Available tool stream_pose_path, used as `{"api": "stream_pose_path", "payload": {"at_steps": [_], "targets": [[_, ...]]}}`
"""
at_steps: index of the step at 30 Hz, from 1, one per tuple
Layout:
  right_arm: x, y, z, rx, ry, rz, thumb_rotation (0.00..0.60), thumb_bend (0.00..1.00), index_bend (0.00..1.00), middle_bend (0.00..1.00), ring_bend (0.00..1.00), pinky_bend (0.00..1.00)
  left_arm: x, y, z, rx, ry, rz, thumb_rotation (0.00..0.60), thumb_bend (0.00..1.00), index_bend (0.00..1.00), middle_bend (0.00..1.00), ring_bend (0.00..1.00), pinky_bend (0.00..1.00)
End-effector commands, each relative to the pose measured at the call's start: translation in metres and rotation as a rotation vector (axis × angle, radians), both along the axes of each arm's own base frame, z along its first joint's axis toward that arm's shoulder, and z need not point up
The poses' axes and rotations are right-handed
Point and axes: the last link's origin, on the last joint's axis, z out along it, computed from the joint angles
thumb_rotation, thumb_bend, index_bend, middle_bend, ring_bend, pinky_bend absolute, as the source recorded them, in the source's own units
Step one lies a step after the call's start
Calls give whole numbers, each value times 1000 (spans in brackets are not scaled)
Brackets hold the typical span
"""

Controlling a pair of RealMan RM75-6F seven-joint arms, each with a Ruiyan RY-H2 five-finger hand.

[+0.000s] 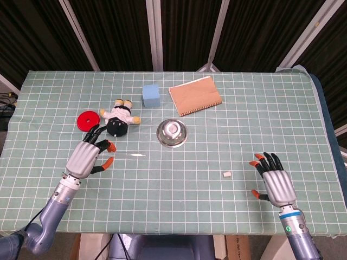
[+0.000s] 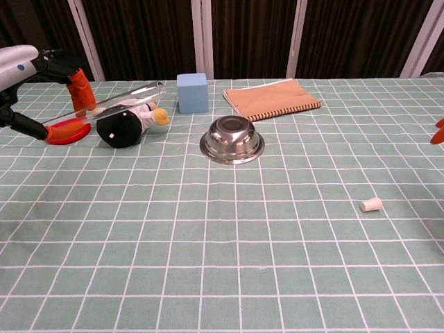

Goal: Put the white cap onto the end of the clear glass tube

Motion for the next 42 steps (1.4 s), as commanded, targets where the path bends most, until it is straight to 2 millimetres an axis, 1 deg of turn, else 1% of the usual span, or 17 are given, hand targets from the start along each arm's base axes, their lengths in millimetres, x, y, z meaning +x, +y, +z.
{"api": "stream_pose_path", "payload": {"at_steps": [1, 4, 7, 11, 15, 21, 28, 36, 42], "targets": [[13, -15, -16, 30, 18, 10, 600, 184, 311, 162, 27, 0, 3, 2, 1, -2, -7, -5, 600, 738, 536, 556, 99, 0], [21, -24, -28, 48, 33, 20, 600, 185, 354, 172, 29, 0, 6, 5, 2, -6, -12, -12, 600, 738, 536, 556, 99, 0], [25, -32, -39, 64, 54, 28, 600, 185, 426, 203, 38, 0, 6, 6, 2, -15, -12, -12, 600, 738, 536, 556, 99, 0], [23, -42, -53, 88, 88, 26, 600, 187, 458, 218, 41, 0, 5, 7, 0, -24, -6, -7, 600, 738, 536, 556, 99, 0], [20, -50, -63, 97, 107, 19, 600, 217, 487, 230, 49, 0, 3, 9, -3, -30, -4, -2, 600, 738, 536, 556, 99, 0], [15, -59, -68, 98, 113, -1, 600, 285, 510, 231, 50, 0, 4, 10, -8, -35, -4, 0, 600, 738, 536, 557, 99, 0], [14, -59, -73, 102, 108, -5, 600, 331, 510, 231, 50, 0, 8, 12, -9, -30, -11, -10, 600, 738, 537, 557, 99, 0], [17, -55, -78, 105, 98, 2, 600, 333, 510, 231, 50, 0, 11, 14, -5, -21, -26, -6, 600, 738, 541, 559, 99, 0], [18, -56, -79, 100, 97, 3, 600, 334, 510, 230, 50, 0, 13, 13, -2, -15, -28, -9, 600, 738, 541, 559, 99, 0]]}}
